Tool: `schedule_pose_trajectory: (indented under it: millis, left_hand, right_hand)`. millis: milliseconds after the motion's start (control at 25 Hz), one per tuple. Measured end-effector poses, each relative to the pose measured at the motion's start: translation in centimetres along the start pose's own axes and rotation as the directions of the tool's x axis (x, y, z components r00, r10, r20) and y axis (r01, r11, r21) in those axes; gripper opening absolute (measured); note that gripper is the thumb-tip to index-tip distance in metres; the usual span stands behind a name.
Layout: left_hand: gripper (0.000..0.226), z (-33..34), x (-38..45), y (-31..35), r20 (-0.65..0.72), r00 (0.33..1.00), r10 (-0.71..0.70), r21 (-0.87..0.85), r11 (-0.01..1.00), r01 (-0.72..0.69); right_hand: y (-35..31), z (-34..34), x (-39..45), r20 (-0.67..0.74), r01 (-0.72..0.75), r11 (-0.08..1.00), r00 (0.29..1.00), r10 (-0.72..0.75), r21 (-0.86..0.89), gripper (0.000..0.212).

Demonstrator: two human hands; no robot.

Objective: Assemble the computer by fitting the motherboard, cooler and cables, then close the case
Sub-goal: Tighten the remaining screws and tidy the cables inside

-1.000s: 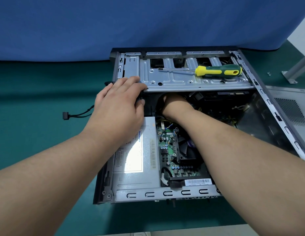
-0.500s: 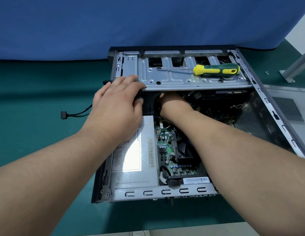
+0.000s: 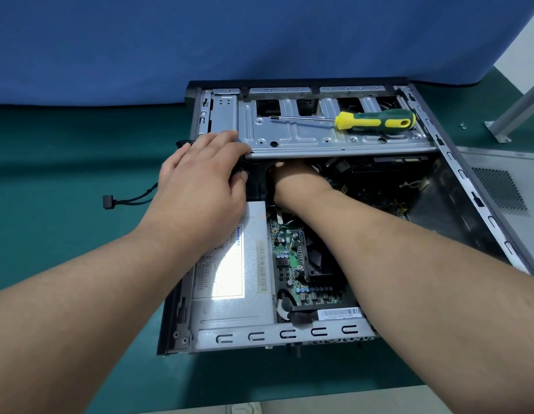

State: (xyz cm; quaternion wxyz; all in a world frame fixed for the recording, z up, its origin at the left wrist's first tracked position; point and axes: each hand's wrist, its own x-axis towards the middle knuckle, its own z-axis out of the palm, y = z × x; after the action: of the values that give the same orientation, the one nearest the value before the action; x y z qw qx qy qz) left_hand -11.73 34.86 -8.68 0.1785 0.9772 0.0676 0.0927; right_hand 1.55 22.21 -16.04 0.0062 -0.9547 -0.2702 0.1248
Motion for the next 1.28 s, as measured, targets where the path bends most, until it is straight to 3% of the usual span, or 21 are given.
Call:
schedule_pose_trajectory:
  millis: [760, 1280]
  left_hand:
    - [0.042, -0.03, -0.05, -0.04, 0.003, 1.000, 0.003, -0.001, 1.000, -0.003]
    - [0.042, -0.03, 0.01, -0.03, 0.004, 1.000, 0.002, -0.001, 1.000, -0.002]
  right_hand:
    - [0.52, -0.76, -0.64, 0.036, -0.012, 0.997, 0.999, 0.009, 0.080, 0.039]
    - [0.33, -0.54, -0.50, 0.021, 0.004, 1.000, 1.000, -0.005, 0.027, 0.042]
